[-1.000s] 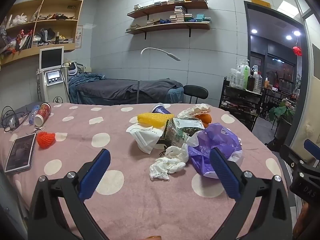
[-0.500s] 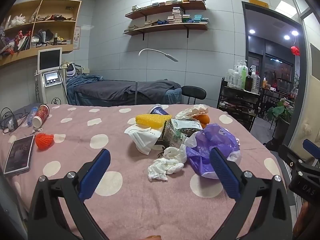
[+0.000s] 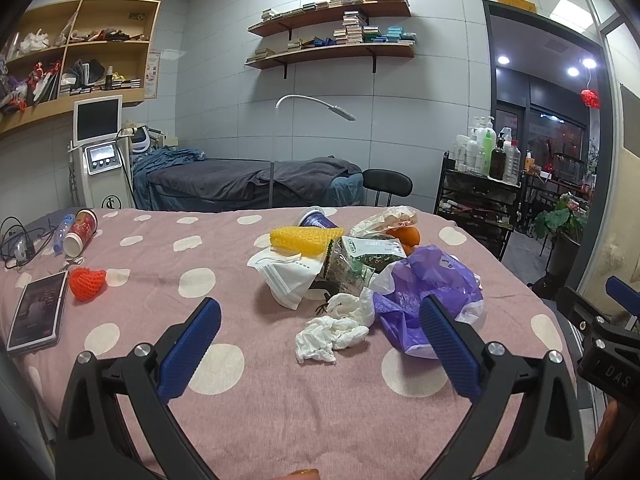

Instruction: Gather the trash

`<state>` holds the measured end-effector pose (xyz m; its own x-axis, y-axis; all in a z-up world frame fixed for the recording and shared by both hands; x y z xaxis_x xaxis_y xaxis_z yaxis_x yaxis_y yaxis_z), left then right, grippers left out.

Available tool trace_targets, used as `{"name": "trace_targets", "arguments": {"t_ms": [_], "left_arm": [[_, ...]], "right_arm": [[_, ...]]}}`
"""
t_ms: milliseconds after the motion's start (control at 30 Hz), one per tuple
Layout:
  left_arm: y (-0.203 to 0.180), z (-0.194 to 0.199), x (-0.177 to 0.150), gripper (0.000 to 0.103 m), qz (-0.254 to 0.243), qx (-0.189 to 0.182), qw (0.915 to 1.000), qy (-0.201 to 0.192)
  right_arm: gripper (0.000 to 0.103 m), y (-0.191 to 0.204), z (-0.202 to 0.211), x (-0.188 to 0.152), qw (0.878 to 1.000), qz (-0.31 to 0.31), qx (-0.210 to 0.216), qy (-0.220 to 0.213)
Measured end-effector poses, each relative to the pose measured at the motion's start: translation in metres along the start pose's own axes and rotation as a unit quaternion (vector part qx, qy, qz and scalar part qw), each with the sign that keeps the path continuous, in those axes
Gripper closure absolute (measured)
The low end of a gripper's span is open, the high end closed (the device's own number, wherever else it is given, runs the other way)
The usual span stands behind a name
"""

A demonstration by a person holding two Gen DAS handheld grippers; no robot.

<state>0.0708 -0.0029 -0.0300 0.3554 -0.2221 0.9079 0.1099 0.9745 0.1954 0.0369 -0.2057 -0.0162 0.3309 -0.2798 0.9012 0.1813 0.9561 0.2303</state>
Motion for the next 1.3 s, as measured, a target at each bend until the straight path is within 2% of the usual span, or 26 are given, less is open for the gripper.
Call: {"name": "trace_targets", "arguments": {"t_ms": [1300], "left_arm": [[-0.0019, -0.0006, -0.0014, 0.005, -0.004, 0.004, 1.0000, 0.003]], "right_arm": [[0.004, -0.0004, -0.0050, -0.0029, 1.000, 0.002, 0.001, 0.004]]}}
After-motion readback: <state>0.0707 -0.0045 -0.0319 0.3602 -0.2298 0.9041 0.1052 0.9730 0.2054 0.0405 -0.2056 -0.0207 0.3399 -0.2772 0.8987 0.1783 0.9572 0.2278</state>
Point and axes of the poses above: each gripper's, at about its wrist camera, not at the fingertips, and z roughly against the way its jaws point, y to its left, x to its top, the point moved 7 cm from there along -z, roughly the way its jaws point, and after that the axes turned 14 degrees about -z, right-handed, at the moved point
